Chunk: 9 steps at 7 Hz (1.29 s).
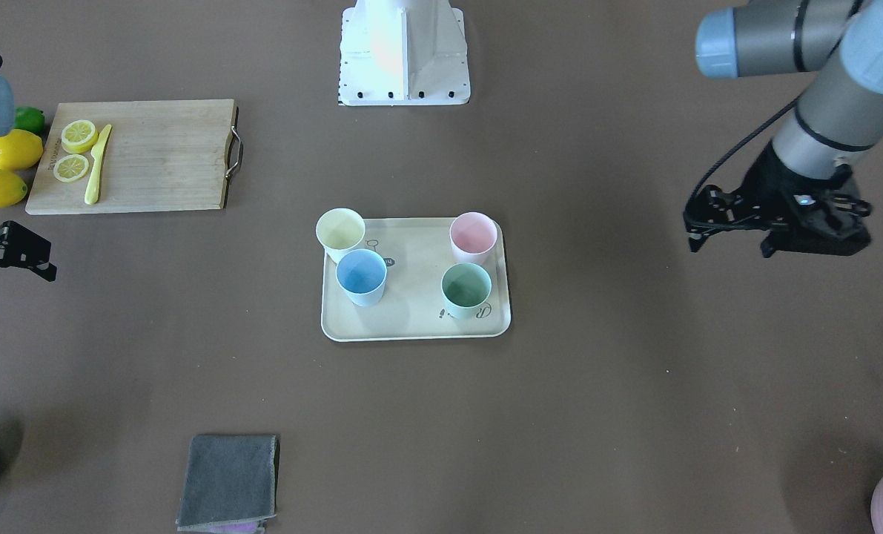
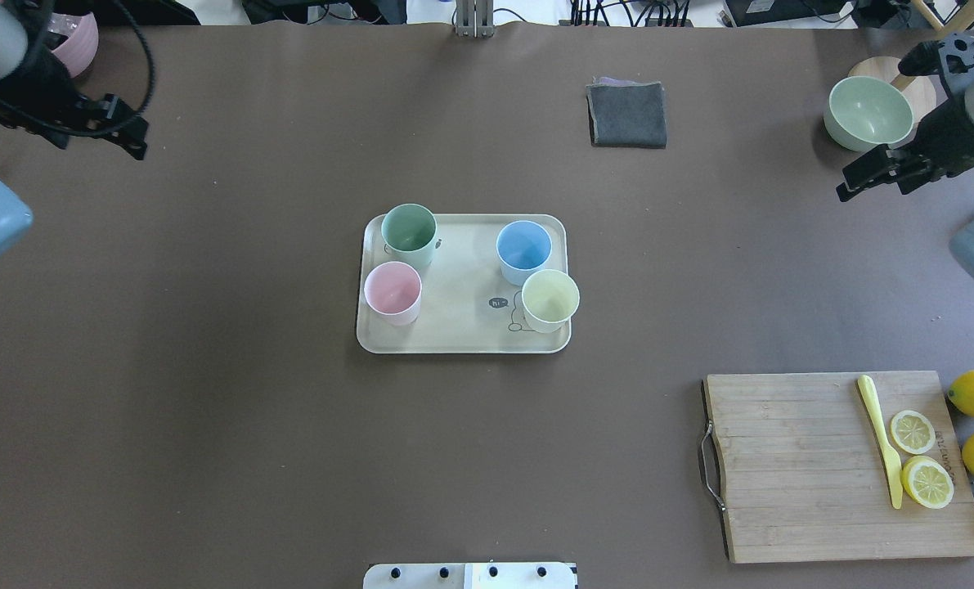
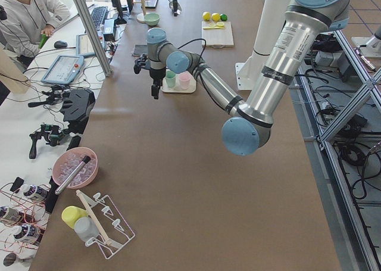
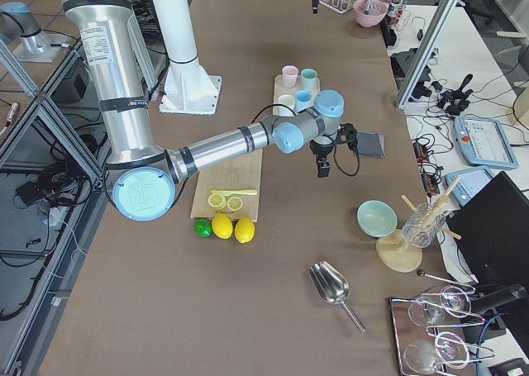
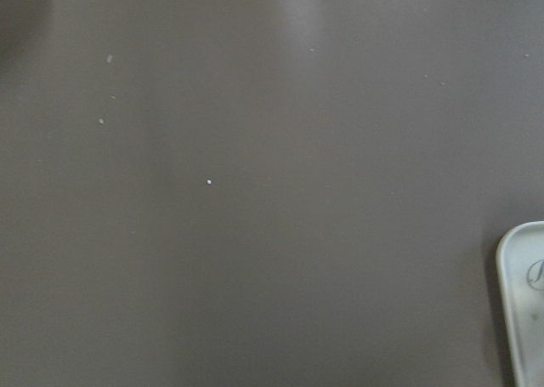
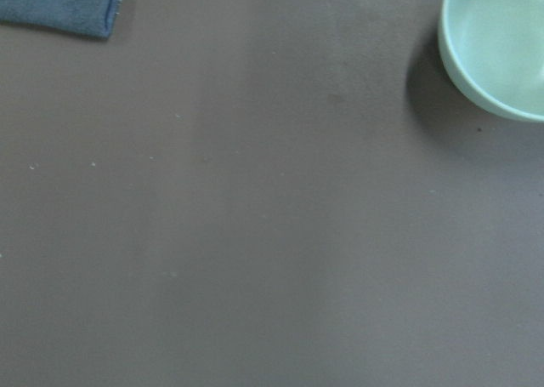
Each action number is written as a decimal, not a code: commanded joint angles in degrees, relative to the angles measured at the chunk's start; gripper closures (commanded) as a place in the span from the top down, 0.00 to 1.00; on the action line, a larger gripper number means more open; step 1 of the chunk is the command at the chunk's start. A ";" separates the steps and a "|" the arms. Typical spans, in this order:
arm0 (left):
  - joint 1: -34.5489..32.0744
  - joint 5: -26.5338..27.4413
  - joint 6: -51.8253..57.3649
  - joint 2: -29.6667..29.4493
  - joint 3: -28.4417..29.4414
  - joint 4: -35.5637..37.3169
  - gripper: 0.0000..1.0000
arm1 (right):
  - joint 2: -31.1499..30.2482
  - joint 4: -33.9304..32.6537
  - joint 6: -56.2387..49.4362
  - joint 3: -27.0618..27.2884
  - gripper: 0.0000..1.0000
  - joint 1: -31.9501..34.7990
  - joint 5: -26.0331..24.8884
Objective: Place all cups on tray
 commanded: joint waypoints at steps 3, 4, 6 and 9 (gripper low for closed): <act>-14.35 -5.16 27.31 10.19 -1.03 4.53 0.98 | -6.68 0.08 -12.89 -1.81 1.00 6.82 -0.10; -15.85 -4.99 33.34 13.36 -1.74 4.53 0.98 | -7.04 0.17 -15.27 -2.95 1.00 8.23 -0.45; -16.30 -4.37 33.49 14.09 -1.74 4.35 0.98 | -8.36 0.26 -17.66 -2.88 1.00 9.99 -0.80; -17.44 -4.90 33.67 17.08 -2.98 1.63 0.98 | -9.33 0.26 -17.75 -2.35 1.00 10.70 -0.81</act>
